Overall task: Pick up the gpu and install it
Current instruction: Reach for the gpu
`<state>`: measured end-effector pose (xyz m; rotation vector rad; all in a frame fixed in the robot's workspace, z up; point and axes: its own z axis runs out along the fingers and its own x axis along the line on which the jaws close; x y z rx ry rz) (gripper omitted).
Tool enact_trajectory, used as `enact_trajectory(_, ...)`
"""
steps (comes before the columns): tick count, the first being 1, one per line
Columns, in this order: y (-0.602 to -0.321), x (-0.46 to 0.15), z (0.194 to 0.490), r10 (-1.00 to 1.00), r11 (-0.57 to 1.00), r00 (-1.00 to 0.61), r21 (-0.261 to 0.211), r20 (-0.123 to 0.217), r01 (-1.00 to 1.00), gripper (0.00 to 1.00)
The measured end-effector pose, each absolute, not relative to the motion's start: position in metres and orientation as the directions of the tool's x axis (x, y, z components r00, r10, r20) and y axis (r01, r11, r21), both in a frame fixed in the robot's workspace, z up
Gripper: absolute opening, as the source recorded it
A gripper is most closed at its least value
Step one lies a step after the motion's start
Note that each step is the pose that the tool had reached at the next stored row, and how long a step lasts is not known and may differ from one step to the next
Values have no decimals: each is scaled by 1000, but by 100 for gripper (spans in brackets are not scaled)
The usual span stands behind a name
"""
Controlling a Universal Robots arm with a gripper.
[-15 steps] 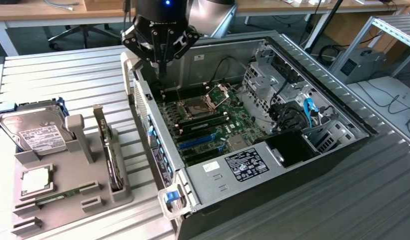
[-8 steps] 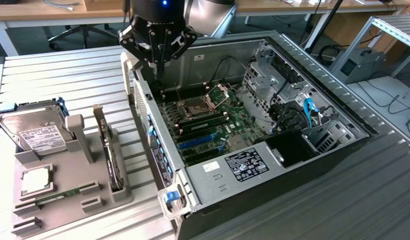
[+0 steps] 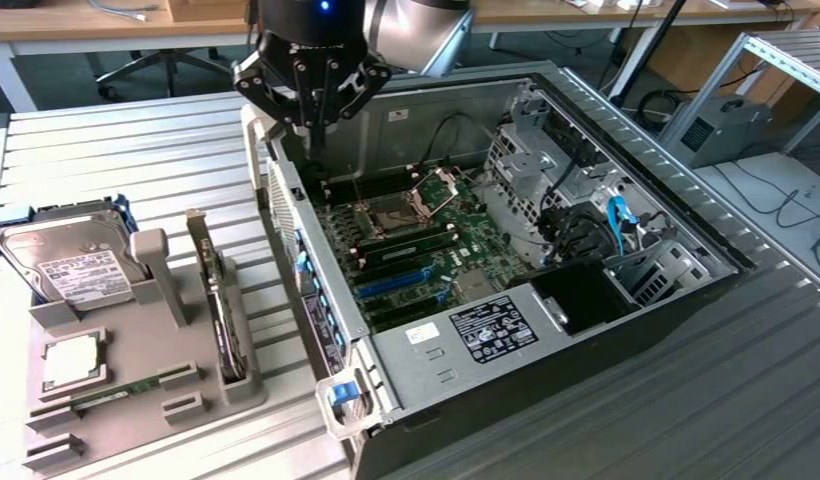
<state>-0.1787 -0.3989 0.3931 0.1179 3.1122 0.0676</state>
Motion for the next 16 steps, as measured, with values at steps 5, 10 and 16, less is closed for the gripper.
enact_trajectory(5,-399,-181,393,76,996,-997,44,-25,75,11)
enact_trajectory(10,-399,-182,393,76,996,-997,44,-25,75,11)
enact_trajectory(16,-399,-185,393,76,996,-997,44,-25,75,11)
